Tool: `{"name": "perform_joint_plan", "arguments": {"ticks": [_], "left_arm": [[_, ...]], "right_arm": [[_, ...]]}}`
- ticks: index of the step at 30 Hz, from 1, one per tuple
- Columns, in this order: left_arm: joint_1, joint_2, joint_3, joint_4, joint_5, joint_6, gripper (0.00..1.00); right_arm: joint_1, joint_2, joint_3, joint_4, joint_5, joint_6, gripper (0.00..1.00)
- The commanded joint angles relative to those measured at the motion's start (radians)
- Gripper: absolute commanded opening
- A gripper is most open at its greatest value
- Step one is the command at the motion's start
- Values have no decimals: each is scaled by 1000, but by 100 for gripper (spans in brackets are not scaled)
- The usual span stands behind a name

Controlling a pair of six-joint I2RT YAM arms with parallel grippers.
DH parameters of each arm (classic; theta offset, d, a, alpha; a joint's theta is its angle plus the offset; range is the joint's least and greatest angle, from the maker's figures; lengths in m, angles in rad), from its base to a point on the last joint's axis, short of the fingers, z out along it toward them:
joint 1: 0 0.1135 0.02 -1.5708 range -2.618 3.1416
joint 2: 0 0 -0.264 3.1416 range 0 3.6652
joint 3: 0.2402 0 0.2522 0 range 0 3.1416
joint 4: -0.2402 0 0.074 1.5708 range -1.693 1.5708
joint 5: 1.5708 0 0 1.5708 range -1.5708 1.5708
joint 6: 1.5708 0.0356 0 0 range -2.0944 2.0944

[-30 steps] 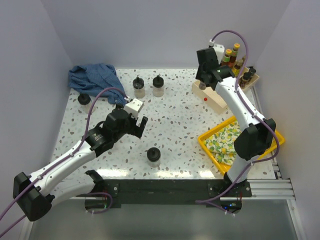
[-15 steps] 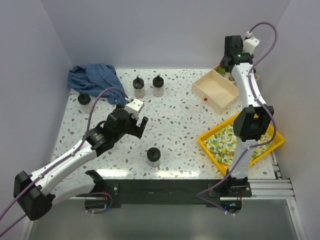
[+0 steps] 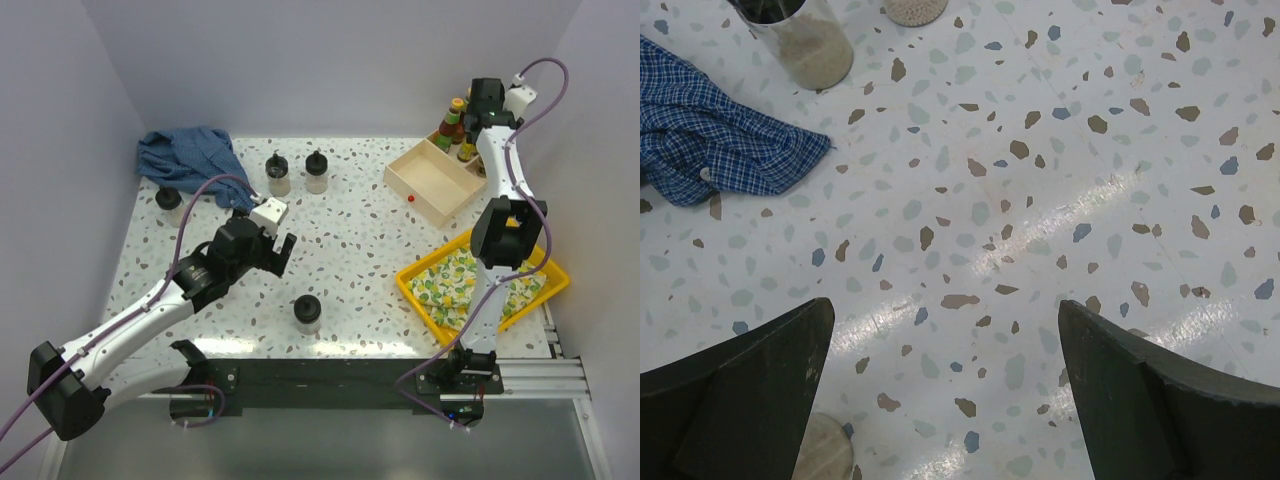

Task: Organize the condiment bottles
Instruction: Place the bottle in the storage box.

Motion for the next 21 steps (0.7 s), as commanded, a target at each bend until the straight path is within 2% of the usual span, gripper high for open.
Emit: {"name": "perform_joint_plan", "arguments": {"ticks": [1,9,21], "left_arm": [[-1,12,24,12,3,14,100],[-1,15,25,9,1,14,100],[1,21,27,8,7,17,100]], "right_arm": [[-4,-11,9,83,26,33,0],[-8,22,-20,109,-8,77,0],[-22,76,-6,51,-17,128,1]]}}
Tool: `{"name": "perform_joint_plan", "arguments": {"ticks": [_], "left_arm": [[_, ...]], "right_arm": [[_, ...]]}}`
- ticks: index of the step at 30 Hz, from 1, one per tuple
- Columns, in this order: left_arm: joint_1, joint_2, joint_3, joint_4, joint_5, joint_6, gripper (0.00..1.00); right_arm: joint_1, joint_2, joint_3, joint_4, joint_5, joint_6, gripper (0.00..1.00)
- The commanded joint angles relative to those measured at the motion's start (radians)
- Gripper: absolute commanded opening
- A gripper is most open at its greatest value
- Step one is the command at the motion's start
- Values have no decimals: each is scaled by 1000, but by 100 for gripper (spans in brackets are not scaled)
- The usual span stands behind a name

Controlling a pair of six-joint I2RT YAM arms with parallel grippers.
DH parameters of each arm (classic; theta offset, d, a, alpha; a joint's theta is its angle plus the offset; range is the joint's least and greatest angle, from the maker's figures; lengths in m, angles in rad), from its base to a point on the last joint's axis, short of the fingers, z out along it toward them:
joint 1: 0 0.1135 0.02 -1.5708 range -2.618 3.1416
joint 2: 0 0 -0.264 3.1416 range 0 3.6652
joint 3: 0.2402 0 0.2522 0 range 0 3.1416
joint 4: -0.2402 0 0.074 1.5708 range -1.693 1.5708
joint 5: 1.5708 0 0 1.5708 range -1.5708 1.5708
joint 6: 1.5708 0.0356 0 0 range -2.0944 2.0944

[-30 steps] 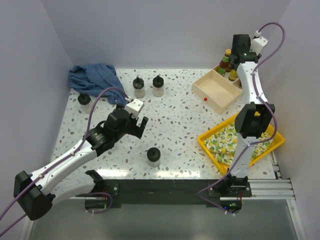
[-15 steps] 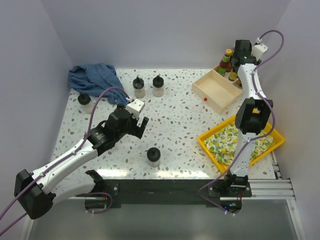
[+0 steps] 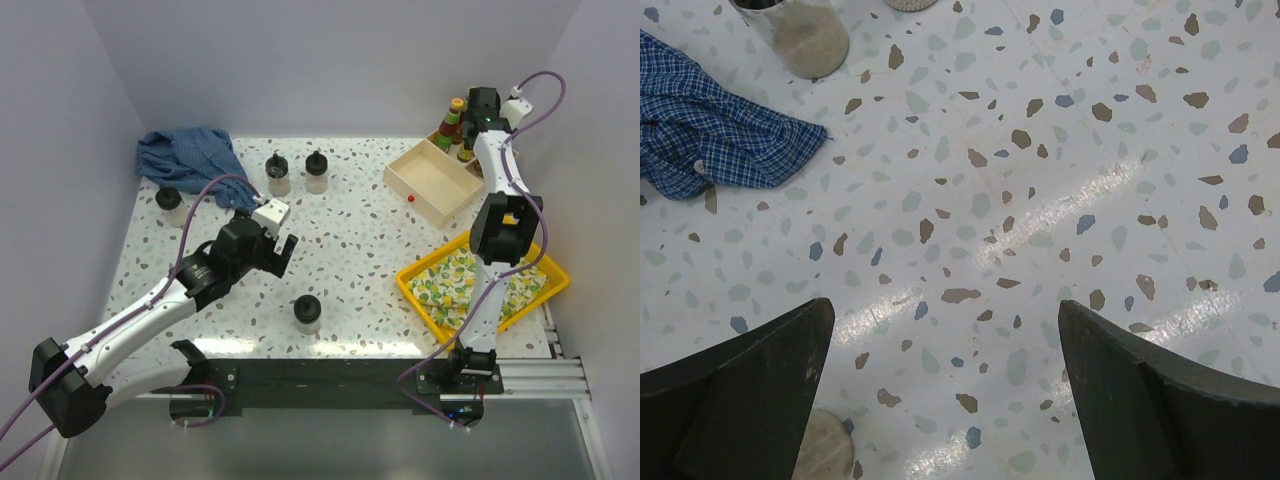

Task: Organize the condiment bottles
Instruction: Place the bottle in the storage box.

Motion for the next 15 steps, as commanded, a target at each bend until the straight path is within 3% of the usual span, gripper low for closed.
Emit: {"name": "perform_joint_plan", "arguments": {"ticks": [1,5,8,9,12,15], "left_arm": [[1,2,27,16,5,14,100],[-1,1,27,16,2,14,100],[1,1,25,14,2,14,100],[1,2,25,14,2,14,100],[-1,1,25,14,-1,14,100],[-1,1,24,16,-2,14,100]], "right_arm": [[-5,11,19,12,-2,47,1],[-7,14,7,29,-10,44,2],[-10,29,18,21,-5,44,12],[-10,33,19,20,-8,44,21],[-14,42,22,11,-7,46,36],[-19,49,25,-1,-5,57,40]]}}
